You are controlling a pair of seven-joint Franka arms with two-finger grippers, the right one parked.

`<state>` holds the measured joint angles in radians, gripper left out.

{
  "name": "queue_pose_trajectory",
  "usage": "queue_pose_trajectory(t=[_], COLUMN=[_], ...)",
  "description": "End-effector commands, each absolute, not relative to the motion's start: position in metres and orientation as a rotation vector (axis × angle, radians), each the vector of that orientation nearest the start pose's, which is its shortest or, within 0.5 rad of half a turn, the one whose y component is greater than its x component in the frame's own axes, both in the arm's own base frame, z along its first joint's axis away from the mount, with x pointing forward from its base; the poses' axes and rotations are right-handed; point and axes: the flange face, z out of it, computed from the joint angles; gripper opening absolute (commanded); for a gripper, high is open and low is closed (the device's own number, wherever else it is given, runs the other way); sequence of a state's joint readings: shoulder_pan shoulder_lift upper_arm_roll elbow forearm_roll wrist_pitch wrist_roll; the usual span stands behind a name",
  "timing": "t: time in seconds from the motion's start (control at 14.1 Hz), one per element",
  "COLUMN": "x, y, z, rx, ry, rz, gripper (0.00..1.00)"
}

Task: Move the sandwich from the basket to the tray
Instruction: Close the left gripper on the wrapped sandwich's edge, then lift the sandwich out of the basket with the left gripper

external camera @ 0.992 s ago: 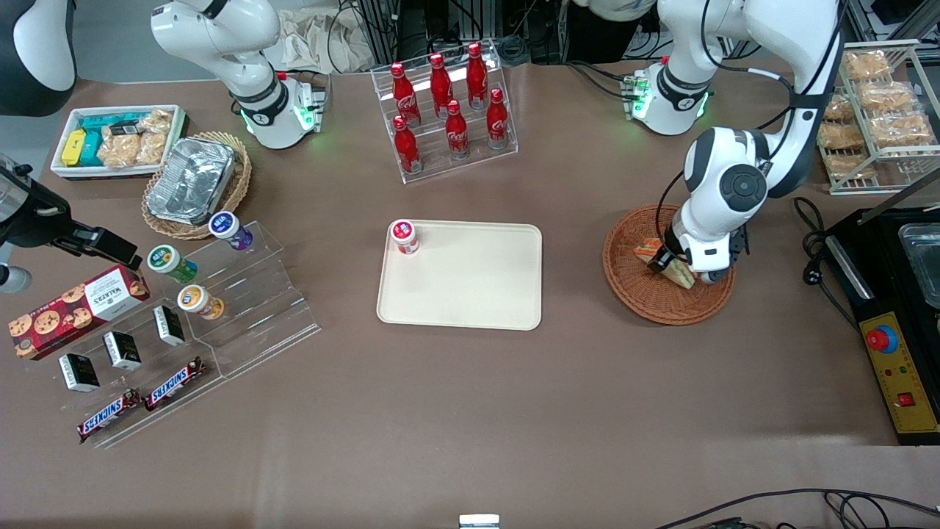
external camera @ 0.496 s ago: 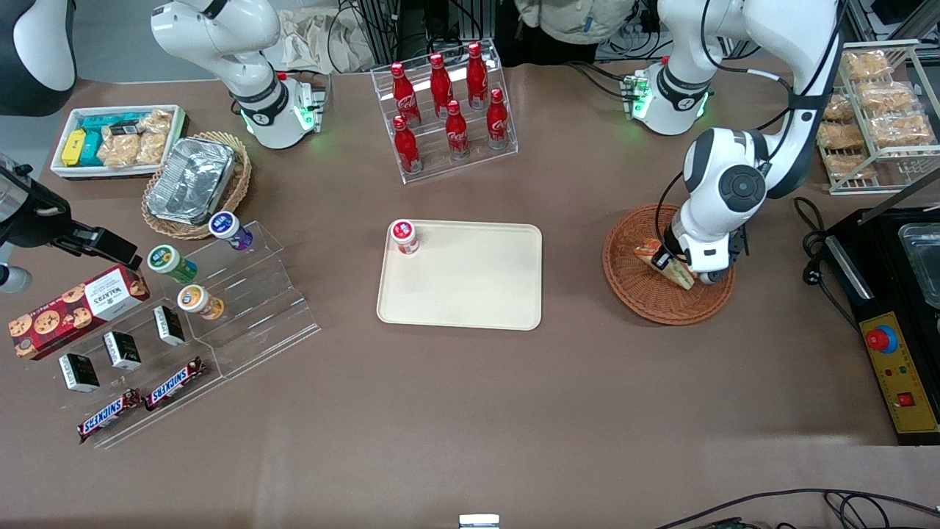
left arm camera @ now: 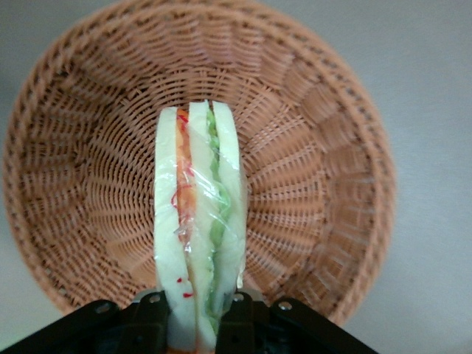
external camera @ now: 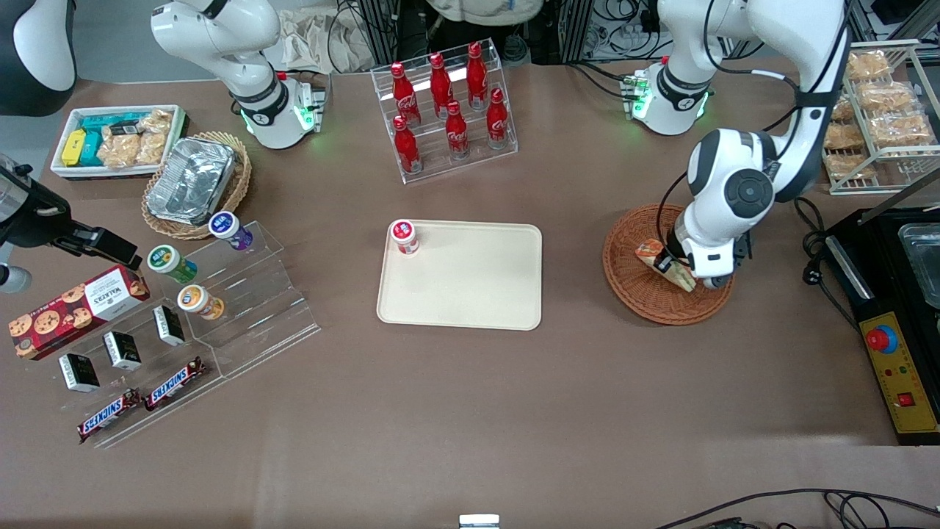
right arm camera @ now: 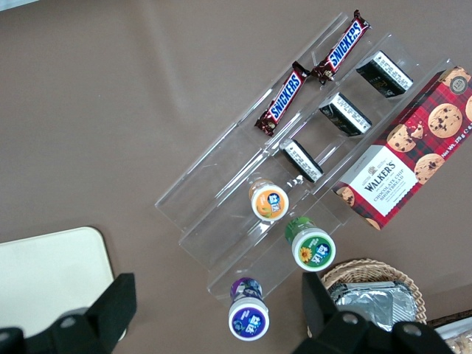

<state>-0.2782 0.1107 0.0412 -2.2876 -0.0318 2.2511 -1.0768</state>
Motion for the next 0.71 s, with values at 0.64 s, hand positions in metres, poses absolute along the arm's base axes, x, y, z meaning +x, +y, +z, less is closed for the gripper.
queue_pose_trajectory(t=[0.64], x=[0.553], y=[-0.129], z=[0.505], rx=[-2.86], ry=[-0.988], rz=[0.314], gripper=[0.0])
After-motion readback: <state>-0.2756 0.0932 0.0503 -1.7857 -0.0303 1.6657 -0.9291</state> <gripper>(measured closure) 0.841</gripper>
